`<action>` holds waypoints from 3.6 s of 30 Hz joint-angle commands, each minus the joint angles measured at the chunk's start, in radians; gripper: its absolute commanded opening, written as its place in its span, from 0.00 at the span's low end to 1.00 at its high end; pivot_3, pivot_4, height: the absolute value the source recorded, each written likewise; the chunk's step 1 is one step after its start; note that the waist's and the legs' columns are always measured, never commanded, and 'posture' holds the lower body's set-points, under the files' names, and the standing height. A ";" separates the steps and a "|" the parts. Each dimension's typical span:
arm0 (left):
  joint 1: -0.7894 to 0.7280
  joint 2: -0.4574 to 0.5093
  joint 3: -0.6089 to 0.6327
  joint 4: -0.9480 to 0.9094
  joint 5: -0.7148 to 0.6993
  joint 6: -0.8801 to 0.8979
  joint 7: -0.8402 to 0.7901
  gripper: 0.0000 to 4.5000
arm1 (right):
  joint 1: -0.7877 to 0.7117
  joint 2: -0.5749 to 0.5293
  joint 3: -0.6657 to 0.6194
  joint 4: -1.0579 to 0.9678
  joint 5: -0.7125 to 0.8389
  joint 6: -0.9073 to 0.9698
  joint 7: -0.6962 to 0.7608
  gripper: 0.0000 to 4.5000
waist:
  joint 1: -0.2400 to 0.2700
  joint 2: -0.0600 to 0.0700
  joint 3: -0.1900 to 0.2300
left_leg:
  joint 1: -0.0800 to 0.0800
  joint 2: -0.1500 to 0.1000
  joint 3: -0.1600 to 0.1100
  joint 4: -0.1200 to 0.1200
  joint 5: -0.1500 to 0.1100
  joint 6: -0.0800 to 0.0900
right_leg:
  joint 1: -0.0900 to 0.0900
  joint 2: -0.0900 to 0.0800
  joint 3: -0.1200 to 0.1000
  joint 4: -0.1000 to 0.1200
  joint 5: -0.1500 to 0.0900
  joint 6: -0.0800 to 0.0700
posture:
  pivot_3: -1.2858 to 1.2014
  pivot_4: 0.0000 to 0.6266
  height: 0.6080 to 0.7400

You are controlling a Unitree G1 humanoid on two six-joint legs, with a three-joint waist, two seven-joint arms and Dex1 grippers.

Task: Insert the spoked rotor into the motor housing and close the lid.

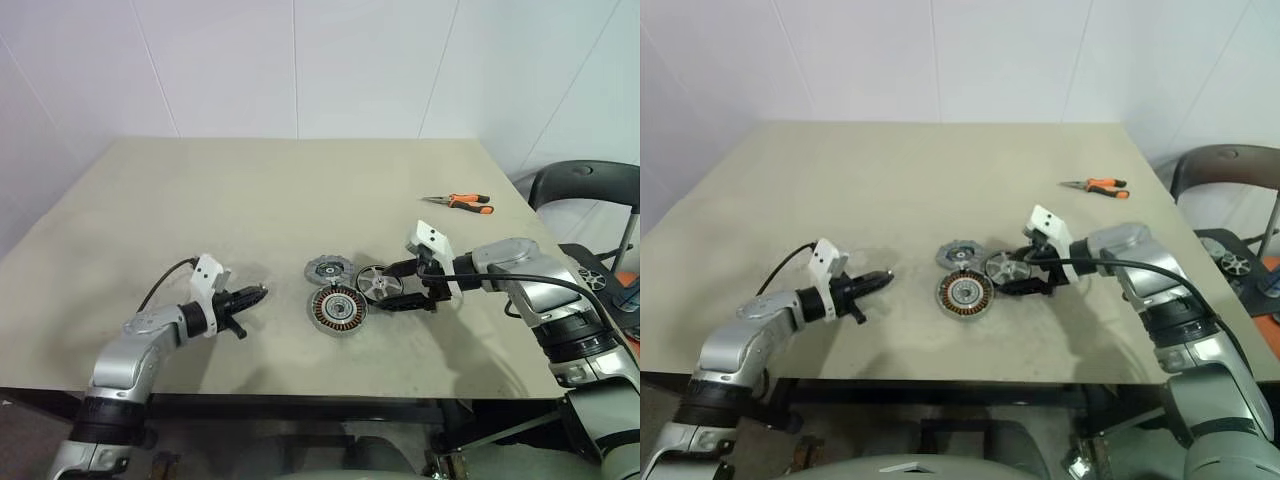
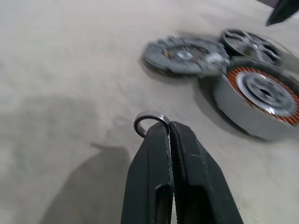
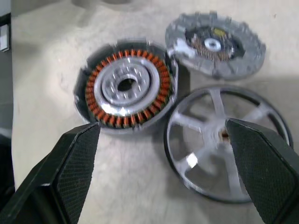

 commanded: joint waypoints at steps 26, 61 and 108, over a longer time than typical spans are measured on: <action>-0.086 0.133 0.083 0.146 0.136 -0.155 -0.009 0.53 | 0.010 0.041 -0.021 -0.056 0.028 0.024 -0.058 1.00 | 0.000 0.001 0.000 | 0.000 0.000 0.000 0.000 0.000 0.000 | 0.000 0.000 0.000 -0.001 0.000 -0.001 | 0.52 0.00 1.00; -0.123 -0.088 -0.033 0.254 0.204 -0.275 -0.088 0.53 | 0.064 0.045 -0.023 -0.075 0.018 0.015 -0.130 1.00 | -0.001 0.002 -0.001 | -0.001 0.000 0.000 0.000 0.000 0.001 | 0.000 0.000 0.000 -0.001 0.001 0.000 | 0.52 0.00 1.00; -0.059 -0.010 -0.157 -0.001 0.117 -0.020 -0.215 0.53 | 0.094 0.044 -0.018 -0.067 0.008 -0.001 -0.166 1.00 | 0.000 0.002 -0.002 | 0.001 0.000 0.000 0.001 0.000 0.001 | 0.002 0.000 0.000 -0.001 0.001 -0.001 | 0.52 0.00 1.00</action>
